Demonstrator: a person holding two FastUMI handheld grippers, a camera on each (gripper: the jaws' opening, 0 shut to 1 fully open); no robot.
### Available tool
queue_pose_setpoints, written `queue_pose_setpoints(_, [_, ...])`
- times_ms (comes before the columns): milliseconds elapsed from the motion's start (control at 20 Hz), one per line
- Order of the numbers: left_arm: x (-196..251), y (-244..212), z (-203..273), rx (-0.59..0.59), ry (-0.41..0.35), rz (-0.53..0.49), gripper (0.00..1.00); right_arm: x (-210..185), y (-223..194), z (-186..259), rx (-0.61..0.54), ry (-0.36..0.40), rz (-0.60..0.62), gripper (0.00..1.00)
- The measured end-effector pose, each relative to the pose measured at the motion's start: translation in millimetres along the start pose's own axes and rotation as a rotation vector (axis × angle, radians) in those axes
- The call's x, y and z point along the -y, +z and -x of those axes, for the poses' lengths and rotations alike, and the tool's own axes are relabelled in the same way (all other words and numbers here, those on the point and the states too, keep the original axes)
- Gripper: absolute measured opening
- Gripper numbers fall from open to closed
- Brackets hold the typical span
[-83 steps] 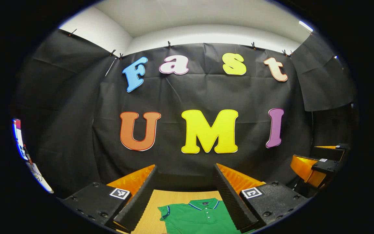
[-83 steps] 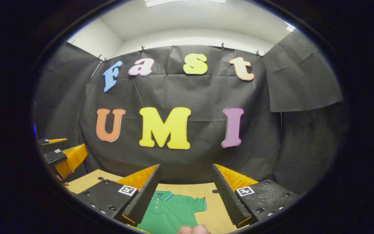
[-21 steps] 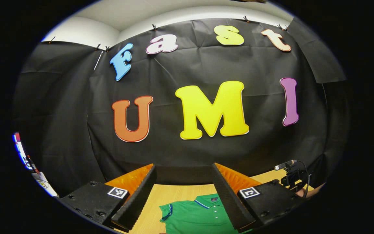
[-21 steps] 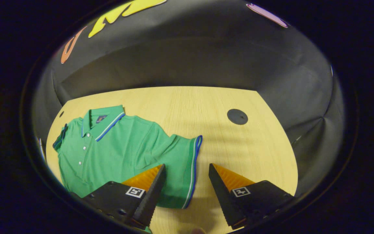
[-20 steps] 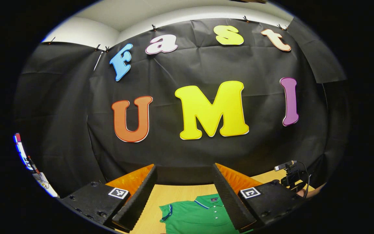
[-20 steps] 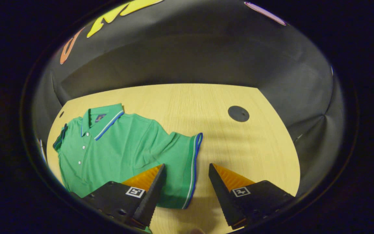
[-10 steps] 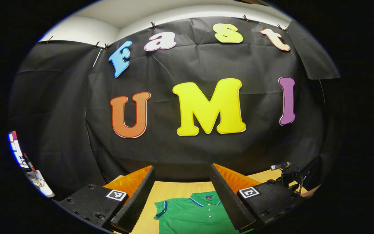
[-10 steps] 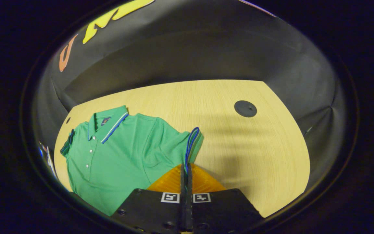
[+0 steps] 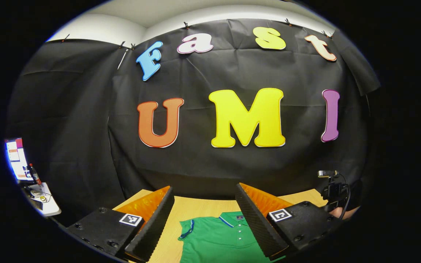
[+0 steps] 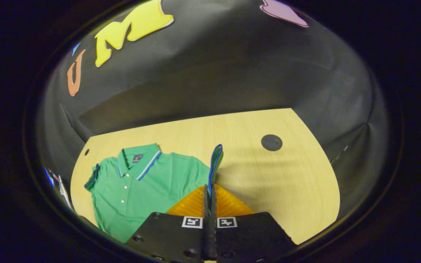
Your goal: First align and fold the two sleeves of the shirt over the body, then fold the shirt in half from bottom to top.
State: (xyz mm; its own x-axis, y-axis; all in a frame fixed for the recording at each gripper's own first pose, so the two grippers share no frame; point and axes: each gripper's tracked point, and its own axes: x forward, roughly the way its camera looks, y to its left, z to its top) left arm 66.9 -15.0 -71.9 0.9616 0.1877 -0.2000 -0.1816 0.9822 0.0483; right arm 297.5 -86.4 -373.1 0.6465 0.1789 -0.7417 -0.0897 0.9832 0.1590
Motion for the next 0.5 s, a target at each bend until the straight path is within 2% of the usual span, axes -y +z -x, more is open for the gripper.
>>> queue_pose_setpoints(300, [-43.0,-6.3,8.4,0.008,0.031,0.028,1.0,-68.8,12.0,9.4,0.007,0.014,0.049,0.0])
queue_pose_setpoints(500, [-78.0,-13.5,19.5,-0.008,0.068,0.021,1.0,-117.5,-1.6,-9.4,-0.036,0.002,0.094,0.02])
